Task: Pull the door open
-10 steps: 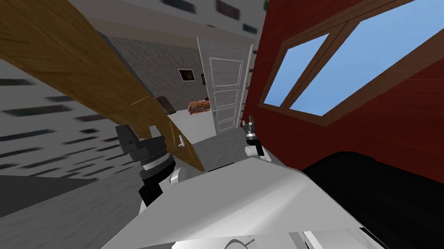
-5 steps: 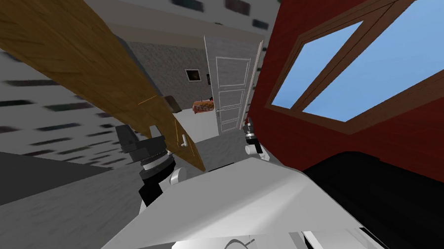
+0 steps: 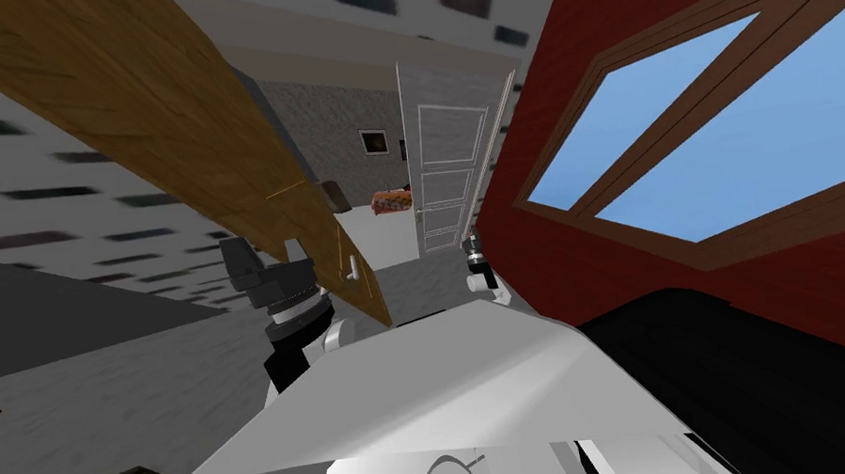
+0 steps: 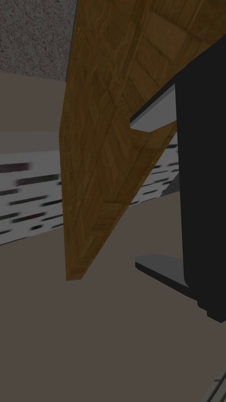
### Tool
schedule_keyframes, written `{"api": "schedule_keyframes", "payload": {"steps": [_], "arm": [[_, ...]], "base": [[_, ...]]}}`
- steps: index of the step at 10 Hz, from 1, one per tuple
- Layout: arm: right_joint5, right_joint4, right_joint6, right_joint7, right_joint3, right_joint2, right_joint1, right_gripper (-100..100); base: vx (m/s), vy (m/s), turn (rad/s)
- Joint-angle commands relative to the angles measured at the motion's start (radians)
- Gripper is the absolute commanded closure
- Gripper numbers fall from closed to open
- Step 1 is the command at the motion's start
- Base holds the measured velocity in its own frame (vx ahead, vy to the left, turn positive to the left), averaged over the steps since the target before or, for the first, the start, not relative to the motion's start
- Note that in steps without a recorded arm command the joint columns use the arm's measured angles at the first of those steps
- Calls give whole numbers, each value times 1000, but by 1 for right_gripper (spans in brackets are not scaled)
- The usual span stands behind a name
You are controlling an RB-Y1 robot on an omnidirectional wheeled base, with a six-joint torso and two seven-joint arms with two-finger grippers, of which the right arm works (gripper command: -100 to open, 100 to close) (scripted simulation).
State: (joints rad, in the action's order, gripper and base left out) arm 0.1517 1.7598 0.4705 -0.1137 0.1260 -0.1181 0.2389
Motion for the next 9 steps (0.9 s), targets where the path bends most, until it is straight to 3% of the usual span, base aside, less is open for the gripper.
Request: {"api": "schedule_keyframes", "payload": {"steps": [1,4,5,7,8,9], "arm": [[4,-50,6,3,10,-13,-22,-100],[12,-131,11,7,28,-38,-63,-100],[12,-139,11,7,28,-38,-63,-100],[21,-212,17,11,47,-63,-105,-100],[21,-228,17,11,47,-63,-105,-100],[25,-260,19,13,57,-75,-126,-100]], "base": [[44,-16,138],[64,-23,150],[44,-10,1],[60,-29,179],[61,-27,81],[51,-23,125]]}}
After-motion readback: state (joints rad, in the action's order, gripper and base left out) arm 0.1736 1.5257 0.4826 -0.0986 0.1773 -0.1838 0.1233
